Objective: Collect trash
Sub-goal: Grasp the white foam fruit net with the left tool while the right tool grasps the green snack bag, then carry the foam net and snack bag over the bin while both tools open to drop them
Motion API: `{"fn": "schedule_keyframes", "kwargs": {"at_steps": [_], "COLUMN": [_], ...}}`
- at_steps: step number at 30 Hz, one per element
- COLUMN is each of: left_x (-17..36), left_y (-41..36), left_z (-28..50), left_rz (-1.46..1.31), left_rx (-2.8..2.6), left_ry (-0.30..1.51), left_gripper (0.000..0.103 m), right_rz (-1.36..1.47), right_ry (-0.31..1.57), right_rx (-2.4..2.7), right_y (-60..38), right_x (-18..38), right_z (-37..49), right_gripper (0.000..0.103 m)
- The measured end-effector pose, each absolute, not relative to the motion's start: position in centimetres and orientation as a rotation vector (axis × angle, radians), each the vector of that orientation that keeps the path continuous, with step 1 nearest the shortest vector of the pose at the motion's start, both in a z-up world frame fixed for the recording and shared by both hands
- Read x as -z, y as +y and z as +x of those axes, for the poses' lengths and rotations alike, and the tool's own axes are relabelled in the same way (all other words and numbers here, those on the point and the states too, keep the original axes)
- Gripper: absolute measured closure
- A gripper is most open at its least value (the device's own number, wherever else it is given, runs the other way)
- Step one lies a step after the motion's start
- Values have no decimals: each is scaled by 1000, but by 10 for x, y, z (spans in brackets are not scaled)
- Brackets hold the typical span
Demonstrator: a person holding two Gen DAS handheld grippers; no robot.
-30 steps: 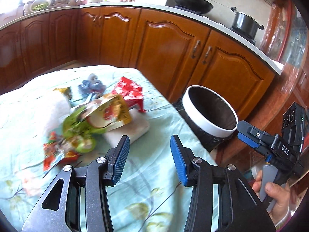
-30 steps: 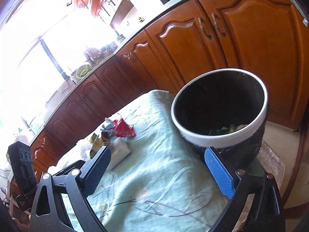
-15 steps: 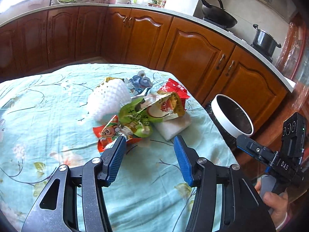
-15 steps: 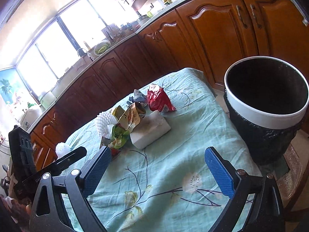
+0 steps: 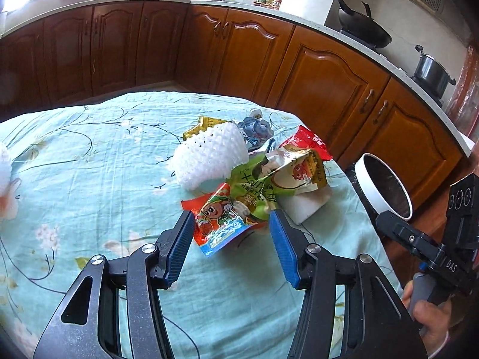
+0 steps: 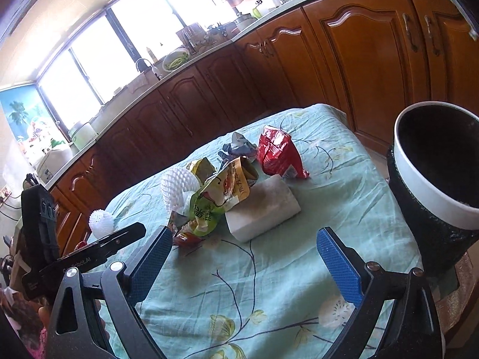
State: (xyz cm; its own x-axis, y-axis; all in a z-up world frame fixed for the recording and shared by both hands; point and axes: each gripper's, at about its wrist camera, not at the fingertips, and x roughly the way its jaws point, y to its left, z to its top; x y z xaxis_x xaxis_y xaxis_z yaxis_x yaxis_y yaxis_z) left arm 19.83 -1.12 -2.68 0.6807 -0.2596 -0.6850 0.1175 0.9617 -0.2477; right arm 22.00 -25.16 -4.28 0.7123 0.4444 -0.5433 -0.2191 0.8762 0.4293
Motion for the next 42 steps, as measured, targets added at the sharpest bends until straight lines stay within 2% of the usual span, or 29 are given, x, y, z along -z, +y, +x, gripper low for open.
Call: {"fn": "schedule_keyframes", "kwargs": {"at_steps": [2, 6, 10, 14, 18, 20, 21, 22, 25, 26, 42], "left_x": [25, 23, 25, 31, 40, 46, 47, 48, 49, 48, -16], "left_y": [-11, -10, -3, 0, -1, -2, -3, -5, -9, -10, -20], "left_z": [205, 228, 255, 277, 292, 295, 297, 298, 297, 295, 247], "left_rz": [-178, -150, -150, -157, -159, -158, -156, -152, -137, -124, -153], "left_rx": [209, 196, 187, 192, 207, 218, 223, 233, 249, 250, 319], "left_ry": [791, 799, 817, 835, 857, 870, 872, 876, 873, 866, 704], "left_gripper": [51, 51, 44, 44, 44, 46, 56, 72, 90, 93, 95], "right_rz": [345, 336, 324, 306, 292, 277, 269, 263, 257, 262, 335], "right_ry": [682, 683, 680, 698, 726, 744, 753, 758, 735, 726, 547], "right_rx": [-380, -392, -410, -415, -433, -444, -444, -445, -449, -452, -406], "right_y": [-249, -246, -239, -230, -220, -214, -212, -211, -213, -214, -274], "right_x": [40, 37, 36, 41, 48, 52, 55, 56, 55, 53, 2], "right_z": [229, 248, 267, 288, 307, 312, 313, 312, 302, 299, 233], "right_gripper": [7, 17, 27, 36, 51, 67, 83, 83, 84, 84, 86]}}
